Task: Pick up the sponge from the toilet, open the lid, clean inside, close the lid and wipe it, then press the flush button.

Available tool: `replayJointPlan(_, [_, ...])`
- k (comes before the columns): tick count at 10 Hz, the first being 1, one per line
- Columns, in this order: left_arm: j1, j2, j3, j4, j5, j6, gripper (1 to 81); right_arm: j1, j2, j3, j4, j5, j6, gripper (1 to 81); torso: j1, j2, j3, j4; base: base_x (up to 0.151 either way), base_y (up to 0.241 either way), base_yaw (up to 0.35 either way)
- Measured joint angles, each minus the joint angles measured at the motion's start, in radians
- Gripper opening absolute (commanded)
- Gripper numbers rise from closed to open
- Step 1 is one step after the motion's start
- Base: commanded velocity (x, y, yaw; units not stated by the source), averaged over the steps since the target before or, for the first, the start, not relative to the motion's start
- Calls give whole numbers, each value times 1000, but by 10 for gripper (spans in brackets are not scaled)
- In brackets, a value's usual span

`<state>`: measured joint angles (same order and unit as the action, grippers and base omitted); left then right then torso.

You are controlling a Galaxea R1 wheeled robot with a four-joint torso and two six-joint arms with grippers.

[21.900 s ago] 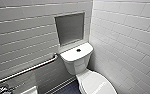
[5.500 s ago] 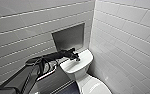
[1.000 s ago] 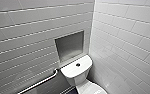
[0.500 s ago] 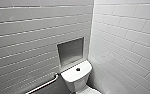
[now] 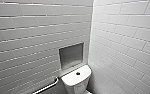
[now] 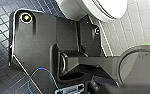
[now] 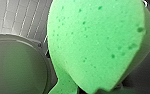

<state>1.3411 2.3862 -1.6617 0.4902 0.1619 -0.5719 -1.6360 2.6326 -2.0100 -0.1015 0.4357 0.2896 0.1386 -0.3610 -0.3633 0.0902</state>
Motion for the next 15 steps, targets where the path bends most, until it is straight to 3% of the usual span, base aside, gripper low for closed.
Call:
replayJointPlan(7, [118,240,-407,32,-89,37,10,-1,19,-15,0,-13,0,10,-1,-1,1,0,0,0,0])
replayJointPlan(11, [120,383,-644,34,-133,44,10,-1,56,-84,0,-24,0,10,-2,-2,1,0,0,0,0])
replayJointPlan(15, [151,470,-711,38,-136,46,10,2,116,-192,0,-46,12,10,-2,-2,1,0,0,0,0])
